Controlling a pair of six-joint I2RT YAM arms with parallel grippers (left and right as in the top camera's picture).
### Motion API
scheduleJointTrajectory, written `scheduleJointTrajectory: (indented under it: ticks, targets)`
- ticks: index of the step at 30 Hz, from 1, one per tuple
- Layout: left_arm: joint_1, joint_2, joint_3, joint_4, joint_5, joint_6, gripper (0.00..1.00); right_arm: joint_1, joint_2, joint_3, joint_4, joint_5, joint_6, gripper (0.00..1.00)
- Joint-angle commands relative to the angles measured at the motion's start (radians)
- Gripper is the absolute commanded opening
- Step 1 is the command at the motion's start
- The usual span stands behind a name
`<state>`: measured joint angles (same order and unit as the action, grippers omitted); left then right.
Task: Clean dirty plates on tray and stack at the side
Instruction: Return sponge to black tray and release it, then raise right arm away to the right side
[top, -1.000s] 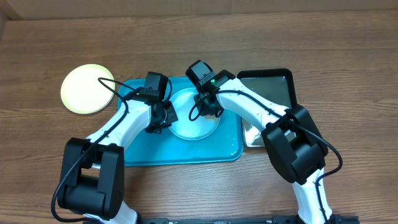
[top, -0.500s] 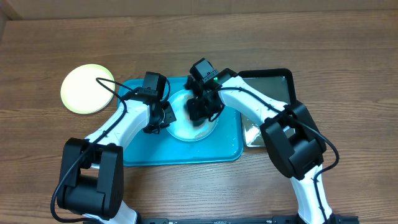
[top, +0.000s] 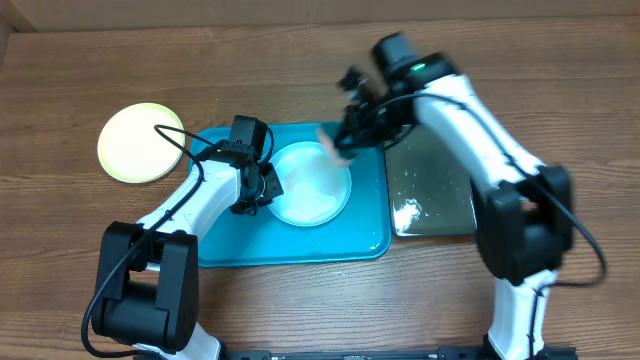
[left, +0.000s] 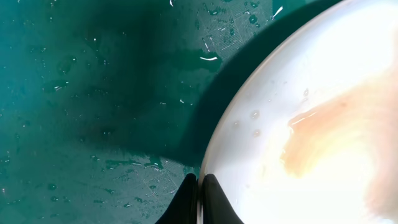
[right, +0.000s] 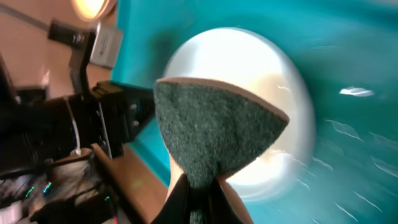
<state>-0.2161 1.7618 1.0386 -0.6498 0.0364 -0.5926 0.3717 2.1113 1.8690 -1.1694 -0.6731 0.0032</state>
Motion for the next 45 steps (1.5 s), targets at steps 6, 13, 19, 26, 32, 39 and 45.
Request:
scheduleJointTrajectory:
  ticks: [6,13,19,26,32,39,45]
  targets:
    - [0.0,0.011,-0.006,0.001,-0.013,0.013,0.04,-0.17,-0.111,0.016,-0.236,0.483,-0.009,0.04]
    - [0.0,0.011,-0.006,0.004,-0.01,0.013,0.04,-0.256,-0.111,-0.151,-0.22,0.569,0.013,0.04]
    - [0.0,0.011,-0.006,0.004,-0.011,0.013,0.04,-0.254,-0.111,-0.331,-0.055,0.568,0.023,0.04]
    - [0.0,0.011,-0.006,0.004,-0.01,0.013,0.04,-0.256,-0.111,-0.368,0.021,0.566,0.023,0.62]
    - [0.0,0.011,-0.006,0.004,-0.01,0.013,0.15,-0.279,-0.112,-0.191,-0.058,0.542,0.042,0.73]
    - [0.0,0.011,-0.006,0.0,-0.01,0.031,0.19,-0.421,-0.112,-0.043,-0.09,0.564,0.106,0.84]
    - [0.0,0.011,-0.006,0.004,-0.011,0.032,0.19,-0.589,-0.107,-0.05,-0.09,0.565,0.105,0.95]
